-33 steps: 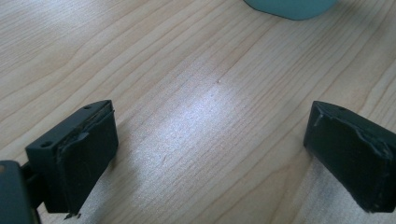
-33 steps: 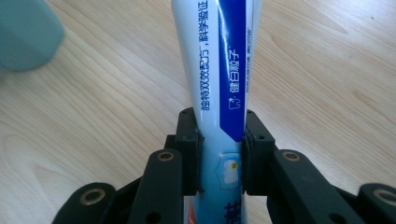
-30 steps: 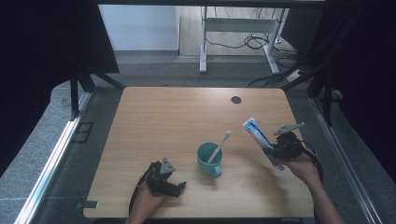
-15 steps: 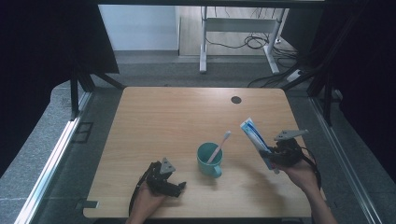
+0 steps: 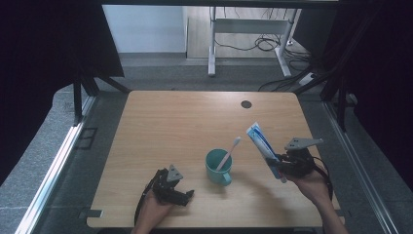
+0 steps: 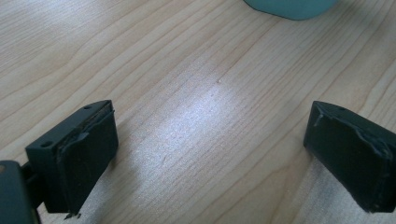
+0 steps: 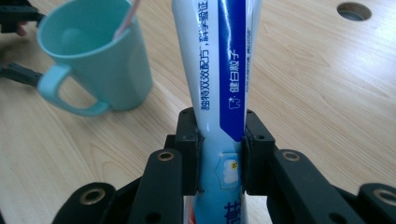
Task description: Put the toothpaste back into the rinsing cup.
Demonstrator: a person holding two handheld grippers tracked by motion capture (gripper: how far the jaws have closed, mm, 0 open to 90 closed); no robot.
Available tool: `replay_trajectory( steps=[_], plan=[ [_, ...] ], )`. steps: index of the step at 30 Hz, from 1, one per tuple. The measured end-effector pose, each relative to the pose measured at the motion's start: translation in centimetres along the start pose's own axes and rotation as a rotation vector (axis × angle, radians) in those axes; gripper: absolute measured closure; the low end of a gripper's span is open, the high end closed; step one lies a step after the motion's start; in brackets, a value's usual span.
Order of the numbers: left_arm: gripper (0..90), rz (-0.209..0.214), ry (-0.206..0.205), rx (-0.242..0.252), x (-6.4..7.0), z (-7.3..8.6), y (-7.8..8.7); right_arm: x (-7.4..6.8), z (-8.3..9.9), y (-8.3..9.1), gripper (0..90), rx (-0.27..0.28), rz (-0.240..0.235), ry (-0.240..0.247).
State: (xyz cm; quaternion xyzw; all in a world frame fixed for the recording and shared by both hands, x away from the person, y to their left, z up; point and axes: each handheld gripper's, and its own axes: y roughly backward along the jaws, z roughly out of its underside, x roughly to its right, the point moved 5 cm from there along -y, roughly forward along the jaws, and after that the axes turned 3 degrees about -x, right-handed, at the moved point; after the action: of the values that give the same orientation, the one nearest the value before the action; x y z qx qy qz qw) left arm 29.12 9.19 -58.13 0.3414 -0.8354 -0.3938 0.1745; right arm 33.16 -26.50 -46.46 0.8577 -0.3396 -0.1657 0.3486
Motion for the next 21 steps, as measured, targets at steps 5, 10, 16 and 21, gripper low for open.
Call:
replay_trajectory(
  steps=[5, 10, 16, 21],
  plan=[
    [3.1, 0.000, 0.000, 0.000, 0.0, 0.0, 0.0, -0.8, -0.6, 0.2, 72.4, 0.024, -0.017, 0.011],
    [3.1, 0.000, 0.000, -0.002, 0.0, 0.0, 0.0, -1.4, -1.3, 0.2, 72.4, 0.038, -0.037, 0.017],
    [3.1, 0.001, 0.001, -0.002, 0.0, 0.0, 0.0, -2.2, -2.2, 0.1, 72.3, 0.058, -0.063, 0.023],
    [3.1, 0.001, 0.000, -0.003, 0.0, 0.0, 0.0, -2.9, -2.9, -0.1, 72.3, 0.072, -0.086, 0.028]
  ],
)
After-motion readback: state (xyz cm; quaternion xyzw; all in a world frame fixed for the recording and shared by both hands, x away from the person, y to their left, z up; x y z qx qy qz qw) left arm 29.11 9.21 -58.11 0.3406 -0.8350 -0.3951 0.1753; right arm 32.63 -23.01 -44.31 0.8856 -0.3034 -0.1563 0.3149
